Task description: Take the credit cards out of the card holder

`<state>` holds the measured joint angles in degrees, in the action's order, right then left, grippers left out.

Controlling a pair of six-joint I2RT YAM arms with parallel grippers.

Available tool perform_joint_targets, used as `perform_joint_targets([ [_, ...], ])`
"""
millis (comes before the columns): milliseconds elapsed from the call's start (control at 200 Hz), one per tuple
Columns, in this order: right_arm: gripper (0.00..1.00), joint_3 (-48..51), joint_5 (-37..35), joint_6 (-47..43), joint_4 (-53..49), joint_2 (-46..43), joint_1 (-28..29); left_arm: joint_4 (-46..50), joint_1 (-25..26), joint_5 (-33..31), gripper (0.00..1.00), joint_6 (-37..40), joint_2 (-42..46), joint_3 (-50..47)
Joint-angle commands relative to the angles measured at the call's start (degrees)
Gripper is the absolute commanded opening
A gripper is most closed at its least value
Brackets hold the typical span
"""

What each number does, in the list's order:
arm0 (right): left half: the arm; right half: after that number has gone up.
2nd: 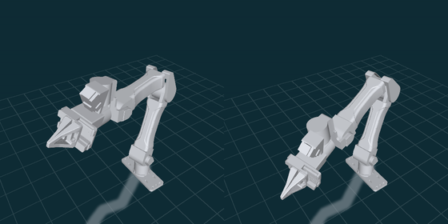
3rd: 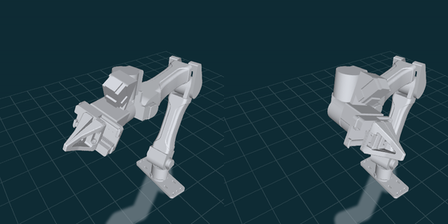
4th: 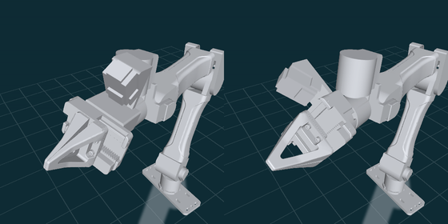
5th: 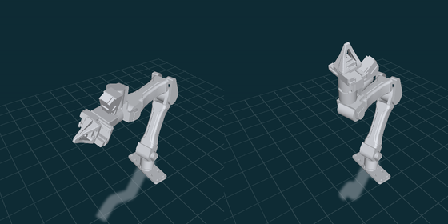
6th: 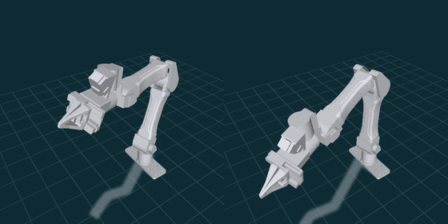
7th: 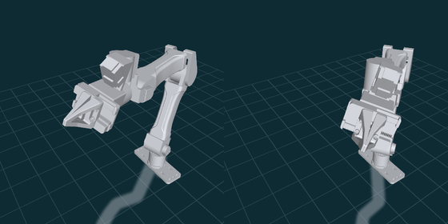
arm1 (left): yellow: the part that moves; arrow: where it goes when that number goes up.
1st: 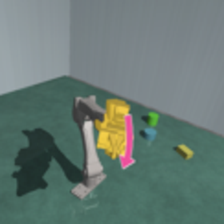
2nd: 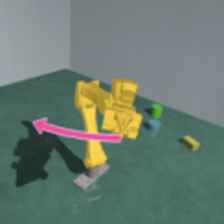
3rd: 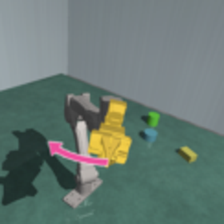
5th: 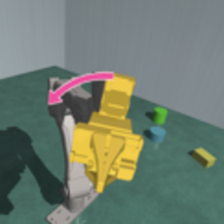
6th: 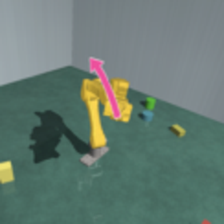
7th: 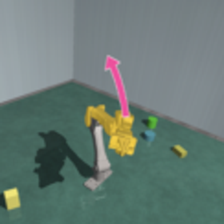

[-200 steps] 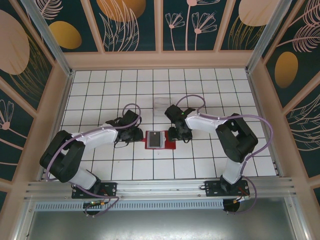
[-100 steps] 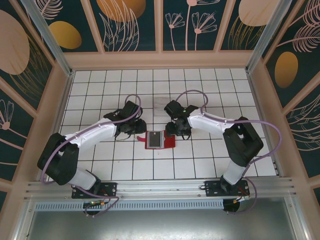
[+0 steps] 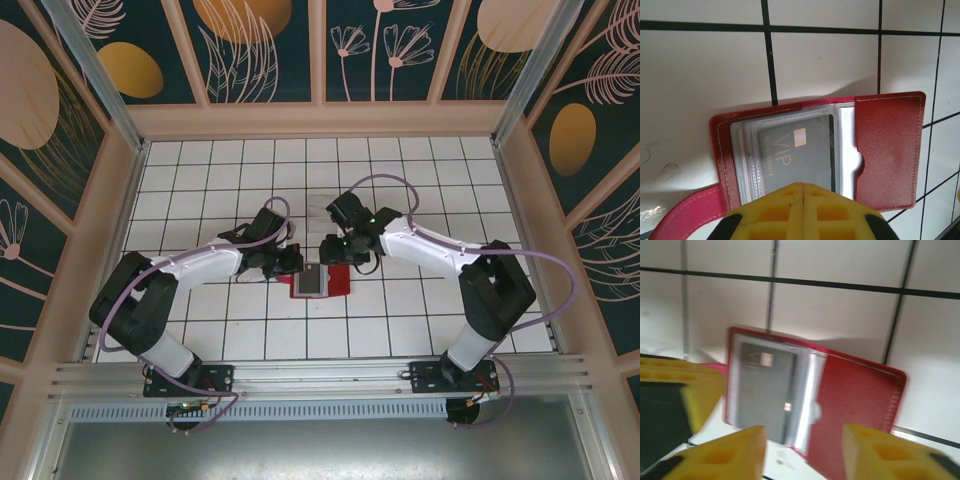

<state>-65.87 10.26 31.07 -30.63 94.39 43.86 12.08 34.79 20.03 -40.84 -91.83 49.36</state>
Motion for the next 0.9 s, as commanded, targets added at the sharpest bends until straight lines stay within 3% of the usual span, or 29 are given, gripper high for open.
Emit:
perform_joint_targets([
  [0, 0.32, 4.4, 8.4, 2.9, 7.9, -0.6, -0.3, -2.4, 0.1, 2.1, 0.05, -0.7, -1.4, -0.9],
  [140, 0.21, 7.8, 11.4, 4.4, 12.7, 0.8, -0.4, -2.8, 0.2, 2.5, 0.05, -0.4, -2.3, -1.3],
  [691, 0.19, 16.7, 13.4, 4.5, 20.3, 5.5, -3.1, 1.2, 0.2, -3.5, 0.04, 1.5, -6.1, -1.9],
  [891, 0.15, 17.5, 8.9, 3.8, 17.5, 7.2, -3.4, 1.1, 0.2, -3.7, 0.04, 1.4, -6.0, -2.4],
])
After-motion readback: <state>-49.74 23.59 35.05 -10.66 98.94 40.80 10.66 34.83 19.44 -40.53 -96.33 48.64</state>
